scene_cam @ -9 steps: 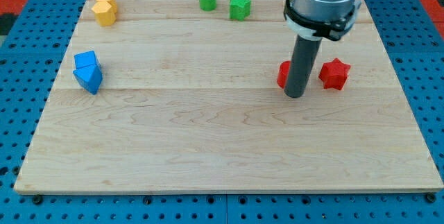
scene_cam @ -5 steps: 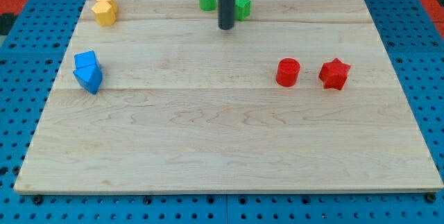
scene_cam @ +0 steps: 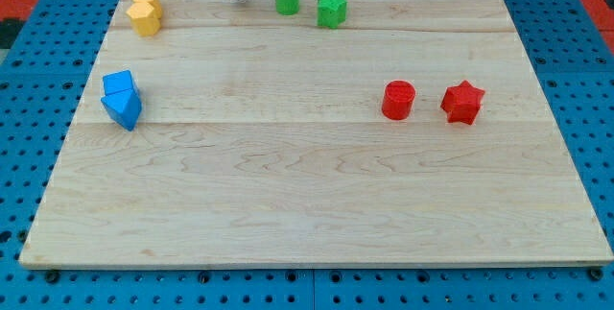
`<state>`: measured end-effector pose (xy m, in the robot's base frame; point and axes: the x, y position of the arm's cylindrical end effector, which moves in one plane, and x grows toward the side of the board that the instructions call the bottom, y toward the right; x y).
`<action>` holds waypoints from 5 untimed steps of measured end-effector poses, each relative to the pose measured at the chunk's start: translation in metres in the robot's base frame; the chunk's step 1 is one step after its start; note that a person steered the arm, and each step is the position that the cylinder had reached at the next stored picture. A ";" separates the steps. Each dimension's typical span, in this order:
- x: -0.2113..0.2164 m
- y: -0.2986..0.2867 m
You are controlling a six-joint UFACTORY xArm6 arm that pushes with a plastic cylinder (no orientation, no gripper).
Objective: Move the green circle left to the red circle
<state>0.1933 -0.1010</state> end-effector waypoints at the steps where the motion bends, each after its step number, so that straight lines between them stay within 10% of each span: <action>1: -0.001 0.013; 5: 0.000 0.047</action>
<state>0.1936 -0.0544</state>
